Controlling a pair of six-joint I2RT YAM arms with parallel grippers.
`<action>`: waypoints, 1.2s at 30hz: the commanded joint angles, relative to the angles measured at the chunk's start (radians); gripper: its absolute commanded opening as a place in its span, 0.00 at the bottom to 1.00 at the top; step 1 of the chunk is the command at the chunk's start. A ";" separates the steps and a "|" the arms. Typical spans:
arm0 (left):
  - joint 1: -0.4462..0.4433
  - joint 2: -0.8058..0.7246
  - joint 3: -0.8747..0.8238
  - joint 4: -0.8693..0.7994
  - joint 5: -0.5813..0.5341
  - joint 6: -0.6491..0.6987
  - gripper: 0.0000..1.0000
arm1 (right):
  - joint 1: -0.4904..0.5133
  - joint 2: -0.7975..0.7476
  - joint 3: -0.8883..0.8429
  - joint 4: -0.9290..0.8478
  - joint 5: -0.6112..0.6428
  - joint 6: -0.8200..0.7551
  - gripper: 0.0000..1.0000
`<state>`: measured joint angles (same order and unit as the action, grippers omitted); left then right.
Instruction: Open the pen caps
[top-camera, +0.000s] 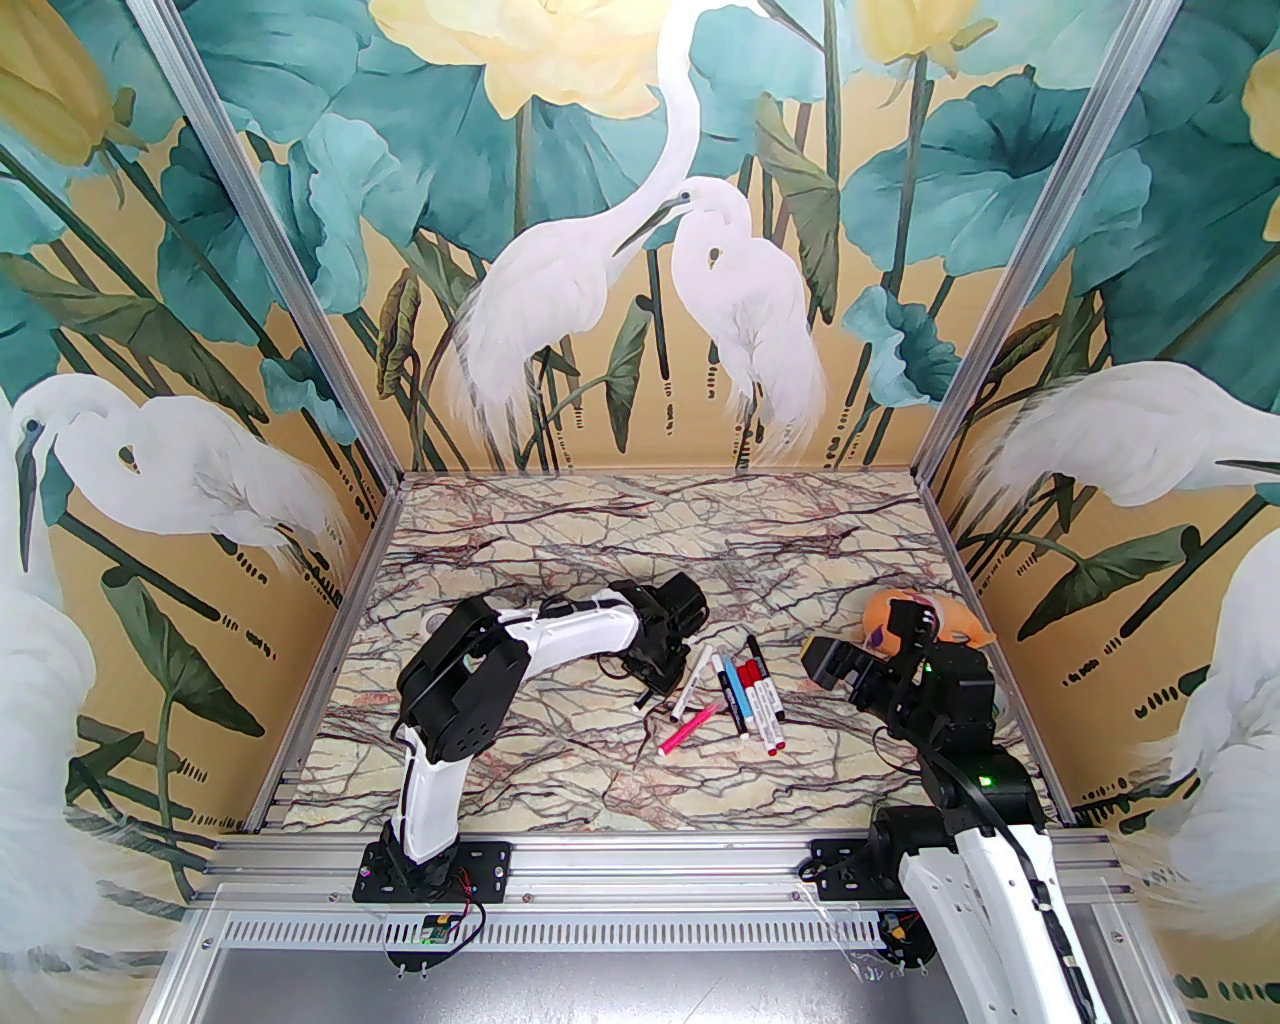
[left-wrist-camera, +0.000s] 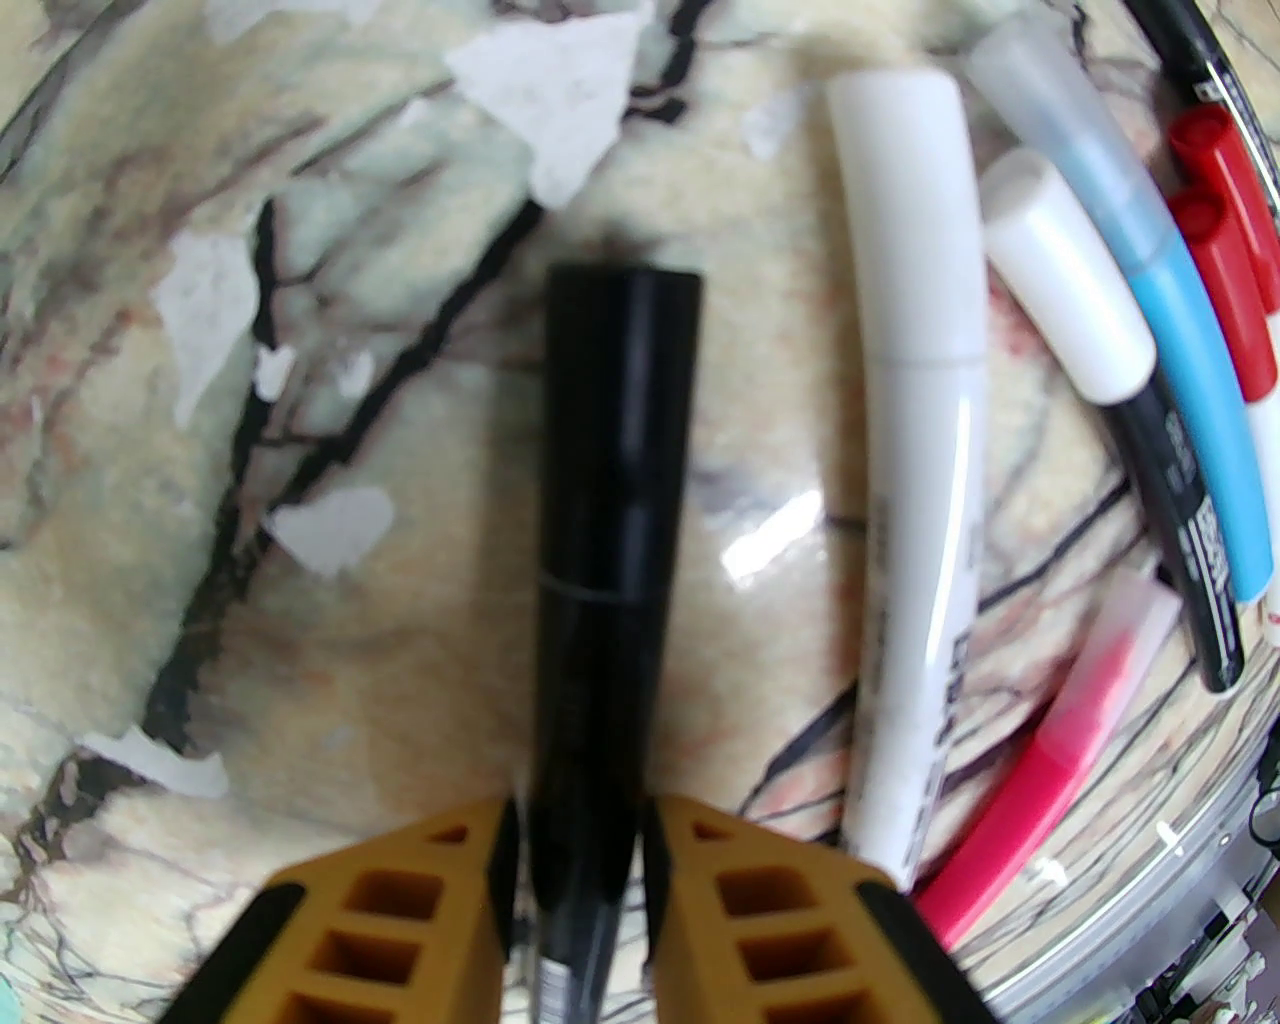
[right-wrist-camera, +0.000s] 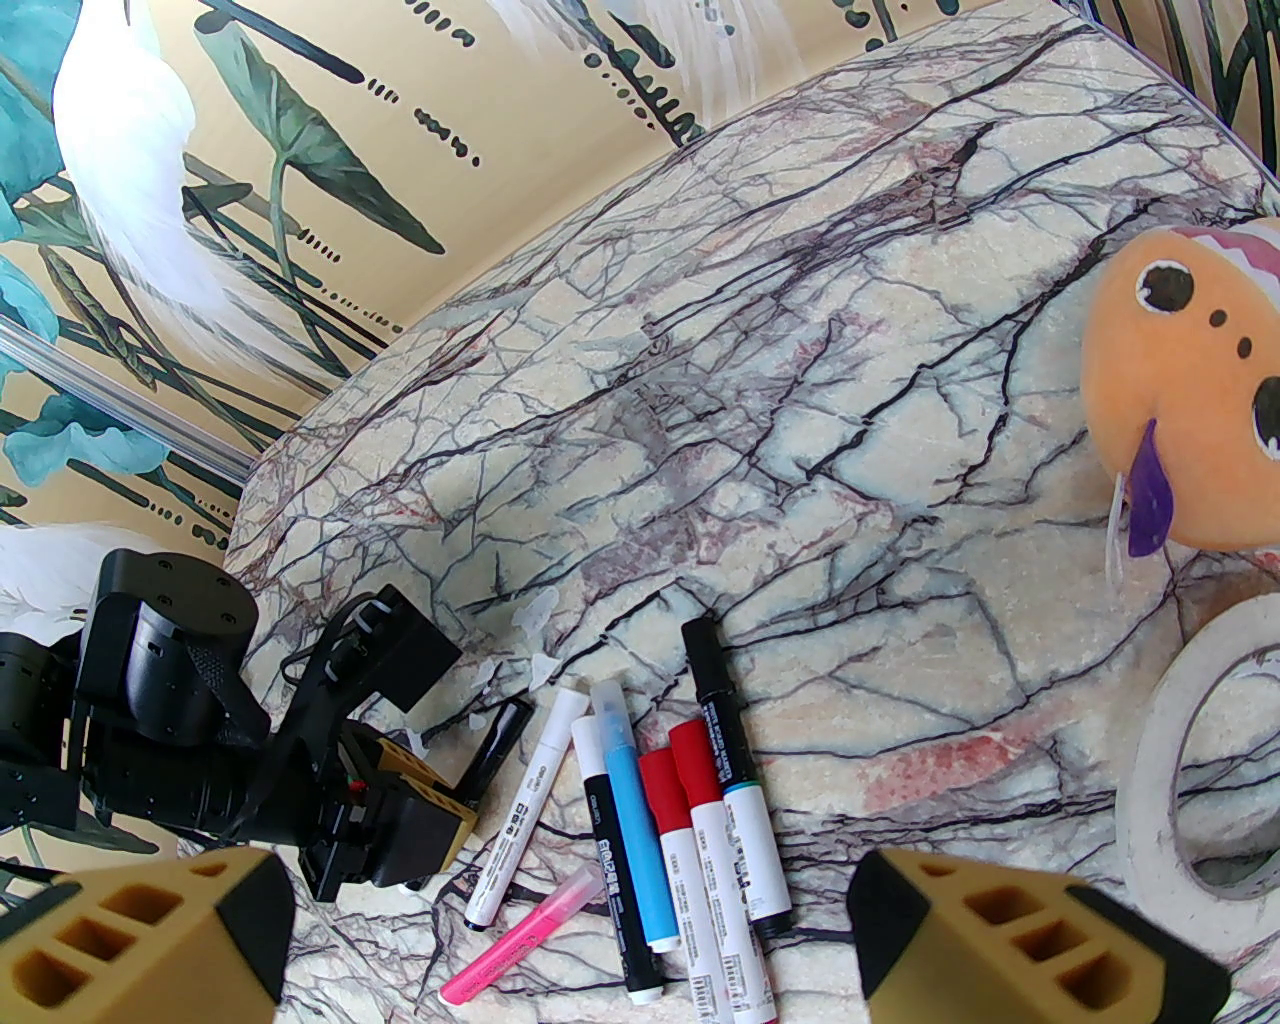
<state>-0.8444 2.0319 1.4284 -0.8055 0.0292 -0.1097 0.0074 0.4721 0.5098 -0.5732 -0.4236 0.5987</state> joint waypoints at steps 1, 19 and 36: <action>-0.005 0.037 0.018 -0.037 -0.028 0.020 0.29 | 0.003 0.007 0.013 -0.006 -0.015 -0.013 1.00; -0.012 -0.021 0.009 -0.020 -0.020 0.011 0.19 | 0.014 0.063 -0.007 0.054 -0.059 0.021 0.98; 0.077 -0.302 -0.194 0.153 0.266 -0.054 0.20 | 0.261 0.392 -0.045 0.480 -0.020 0.329 0.79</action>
<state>-0.7856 1.7779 1.2701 -0.7166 0.1925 -0.1398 0.2310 0.8074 0.4736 -0.2367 -0.4671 0.8421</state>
